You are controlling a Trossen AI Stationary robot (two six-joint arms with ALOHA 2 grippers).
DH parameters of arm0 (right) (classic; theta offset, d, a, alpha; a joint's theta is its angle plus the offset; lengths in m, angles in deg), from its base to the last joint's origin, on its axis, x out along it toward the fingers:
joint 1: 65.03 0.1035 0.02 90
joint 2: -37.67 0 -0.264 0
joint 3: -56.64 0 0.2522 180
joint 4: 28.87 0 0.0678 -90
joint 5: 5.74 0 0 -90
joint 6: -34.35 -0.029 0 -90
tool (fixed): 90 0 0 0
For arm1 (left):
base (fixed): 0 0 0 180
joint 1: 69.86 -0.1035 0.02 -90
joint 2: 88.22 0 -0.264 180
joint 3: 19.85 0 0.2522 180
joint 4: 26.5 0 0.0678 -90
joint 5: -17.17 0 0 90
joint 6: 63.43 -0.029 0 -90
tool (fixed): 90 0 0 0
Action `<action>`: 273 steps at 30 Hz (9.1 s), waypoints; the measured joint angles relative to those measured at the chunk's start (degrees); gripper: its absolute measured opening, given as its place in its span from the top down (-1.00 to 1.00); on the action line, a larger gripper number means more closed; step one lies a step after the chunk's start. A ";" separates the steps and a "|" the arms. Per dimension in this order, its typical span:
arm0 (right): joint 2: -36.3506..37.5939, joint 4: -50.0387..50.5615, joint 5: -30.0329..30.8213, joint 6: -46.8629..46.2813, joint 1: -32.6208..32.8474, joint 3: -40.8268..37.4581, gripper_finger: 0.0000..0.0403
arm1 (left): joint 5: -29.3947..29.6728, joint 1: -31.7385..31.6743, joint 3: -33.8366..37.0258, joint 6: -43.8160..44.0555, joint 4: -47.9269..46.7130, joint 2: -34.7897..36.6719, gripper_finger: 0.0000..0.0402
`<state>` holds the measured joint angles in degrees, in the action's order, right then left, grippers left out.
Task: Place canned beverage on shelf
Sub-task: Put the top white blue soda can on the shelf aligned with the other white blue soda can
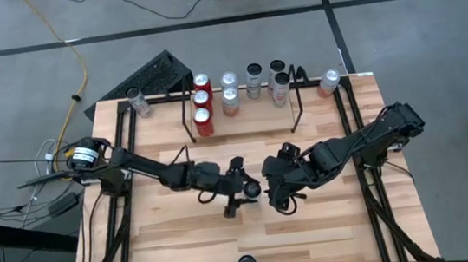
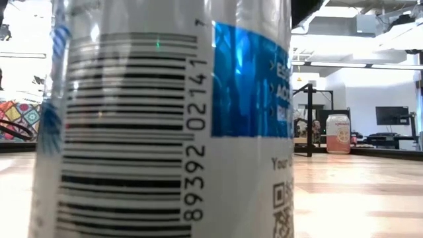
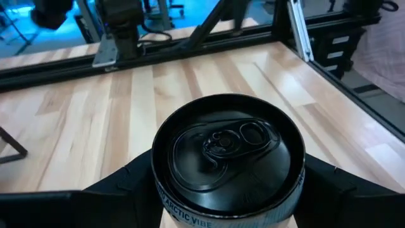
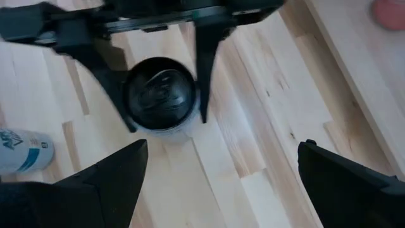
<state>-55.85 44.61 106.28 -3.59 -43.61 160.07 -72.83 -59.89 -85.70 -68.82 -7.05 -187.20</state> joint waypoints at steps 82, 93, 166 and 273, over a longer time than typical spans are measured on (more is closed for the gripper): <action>-10.38 -22.13 -7.92 2.76 -3.05 -0.07 -0.91 | 23.81 7.22 43.33 4.57 -19.30 83.44 -0.63; -9.04 -23.14 -4.40 4.13 -3.05 1.73 -0.91 | 24.70 7.16 48.60 4.13 -21.33 93.34 -0.63; -7.88 11.16 -22.04 41.24 -28.35 22.54 -0.04 | 16.22 -3.60 51.32 9.07 -30.12 97.50 -0.63; 8.06 -17.80 -20.37 26.20 -31.20 -20.63 0.97 | 16.25 -3.59 51.30 9.07 -30.13 97.50 -0.63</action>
<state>-47.78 26.82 85.91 22.61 -74.81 139.44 -56.58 -63.48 -34.41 -59.75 -37.18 -89.70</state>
